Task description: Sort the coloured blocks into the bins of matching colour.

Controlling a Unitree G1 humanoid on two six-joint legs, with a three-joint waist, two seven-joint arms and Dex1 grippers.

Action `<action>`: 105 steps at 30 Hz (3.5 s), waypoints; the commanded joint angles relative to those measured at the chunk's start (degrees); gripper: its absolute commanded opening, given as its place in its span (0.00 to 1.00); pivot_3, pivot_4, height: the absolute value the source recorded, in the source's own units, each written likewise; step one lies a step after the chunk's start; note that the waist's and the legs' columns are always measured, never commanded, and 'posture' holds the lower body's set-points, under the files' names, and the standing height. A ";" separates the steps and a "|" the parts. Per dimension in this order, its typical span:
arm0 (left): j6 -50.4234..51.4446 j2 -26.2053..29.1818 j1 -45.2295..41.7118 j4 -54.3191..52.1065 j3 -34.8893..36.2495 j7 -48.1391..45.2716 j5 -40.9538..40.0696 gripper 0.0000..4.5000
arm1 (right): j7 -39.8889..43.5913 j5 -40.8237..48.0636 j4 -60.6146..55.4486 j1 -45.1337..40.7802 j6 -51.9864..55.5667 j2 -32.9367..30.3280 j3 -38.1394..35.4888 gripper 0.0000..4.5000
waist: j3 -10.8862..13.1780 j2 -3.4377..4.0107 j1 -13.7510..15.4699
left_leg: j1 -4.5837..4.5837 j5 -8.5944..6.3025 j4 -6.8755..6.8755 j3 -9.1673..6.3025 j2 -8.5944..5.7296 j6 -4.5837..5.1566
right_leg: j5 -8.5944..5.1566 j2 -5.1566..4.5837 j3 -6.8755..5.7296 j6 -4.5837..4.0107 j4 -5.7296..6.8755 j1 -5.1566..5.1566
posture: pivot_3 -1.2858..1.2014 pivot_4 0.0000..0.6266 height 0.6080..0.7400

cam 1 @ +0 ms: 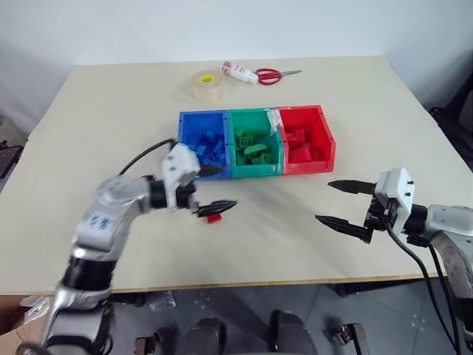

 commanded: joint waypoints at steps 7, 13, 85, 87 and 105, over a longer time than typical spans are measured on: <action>-12.75 9.03 13.82 3.79 9.68 -9.39 -1.87 1.00 | 3.73 -0.72 3.47 -4.24 -2.43 -0.58 1.90 1.00 | 0.01 0.02 0.74 | 0.01 -0.01 0.03 -0.02 -0.02 0.01 | -0.01 -0.01 -0.01 -0.01 -0.05 0.06 | 0.52 0.24 1.00; -19.41 4.57 7.13 9.56 3.58 -7.32 2.33 1.00 | 3.95 -1.07 3.53 -4.65 -2.30 -0.25 2.31 1.00 | 0.01 0.02 1.63 | 0.02 -0.01 0.09 -0.08 -0.07 0.01 | -0.01 -0.05 -0.07 -0.01 -0.06 0.14 | 0.52 0.24 1.00; -39.85 -16.58 -35.91 57.34 1.51 -16.57 9.19 1.00 | -9.24 1.70 -10.78 9.42 2.49 0.14 -6.45 1.00 | 0.18 -0.29 1.01 | -0.06 -0.01 0.10 0.19 -0.04 0.07 | 0.07 0.00 -0.09 0.14 0.10 -0.08 | 0.52 0.24 1.00; -35.79 -12.62 -30.20 49.28 1.63 -20.35 6.53 1.00 | -9.40 1.18 -9.86 8.95 3.19 -0.27 -5.56 1.00 | 0.17 -0.28 0.91 | -0.08 -0.01 0.14 0.12 -0.06 0.07 | 0.07 -0.02 -0.09 0.14 0.13 -0.08 | 0.52 0.24 1.00; -23.75 2.48 5.75 15.76 11.54 -23.77 -11.81 1.00 | -24.46 -9.78 7.63 -6.27 3.45 15.85 7.89 1.00 | 0.14 -0.22 -0.43 | 0.02 -0.02 0.08 0.00 -0.06 0.05 | 0.01 -0.06 -0.07 0.00 0.28 -0.07 | 0.52 0.24 1.00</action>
